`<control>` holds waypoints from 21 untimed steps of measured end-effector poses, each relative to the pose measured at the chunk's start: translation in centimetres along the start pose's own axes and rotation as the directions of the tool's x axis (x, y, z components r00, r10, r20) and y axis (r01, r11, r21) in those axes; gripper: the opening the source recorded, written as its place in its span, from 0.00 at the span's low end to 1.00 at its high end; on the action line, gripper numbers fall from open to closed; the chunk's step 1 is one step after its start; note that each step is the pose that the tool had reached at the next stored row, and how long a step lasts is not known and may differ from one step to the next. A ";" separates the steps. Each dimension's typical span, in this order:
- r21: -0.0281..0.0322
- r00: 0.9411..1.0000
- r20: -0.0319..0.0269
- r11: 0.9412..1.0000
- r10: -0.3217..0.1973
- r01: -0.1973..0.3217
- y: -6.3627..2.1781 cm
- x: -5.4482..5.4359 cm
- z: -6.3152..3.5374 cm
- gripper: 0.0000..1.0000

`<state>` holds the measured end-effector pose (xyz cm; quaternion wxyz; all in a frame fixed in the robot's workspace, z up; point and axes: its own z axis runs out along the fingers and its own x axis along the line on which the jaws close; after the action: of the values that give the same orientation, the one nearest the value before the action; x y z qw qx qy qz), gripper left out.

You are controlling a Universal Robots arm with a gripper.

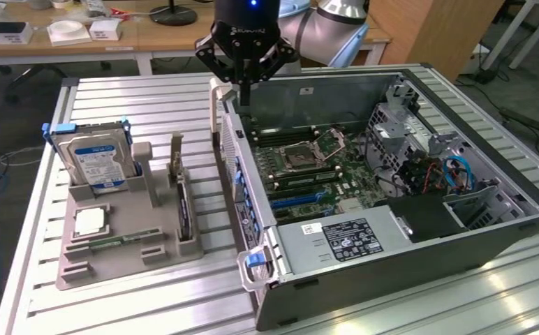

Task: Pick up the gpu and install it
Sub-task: 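Reach for the gpu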

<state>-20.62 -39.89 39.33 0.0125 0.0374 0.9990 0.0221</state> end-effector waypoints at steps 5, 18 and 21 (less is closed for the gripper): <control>0.000 1.000 0.000 1.000 0.000 0.000 -0.04 0.5 -0.02 0.10; 0.000 1.000 0.000 1.000 0.000 0.000 -0.13 1.7 -0.05 0.10; 0.000 1.000 0.000 1.000 0.000 0.000 -0.15 2.0 -0.06 0.10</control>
<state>-22.60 -39.89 39.33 0.0125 0.0374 0.9990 0.0221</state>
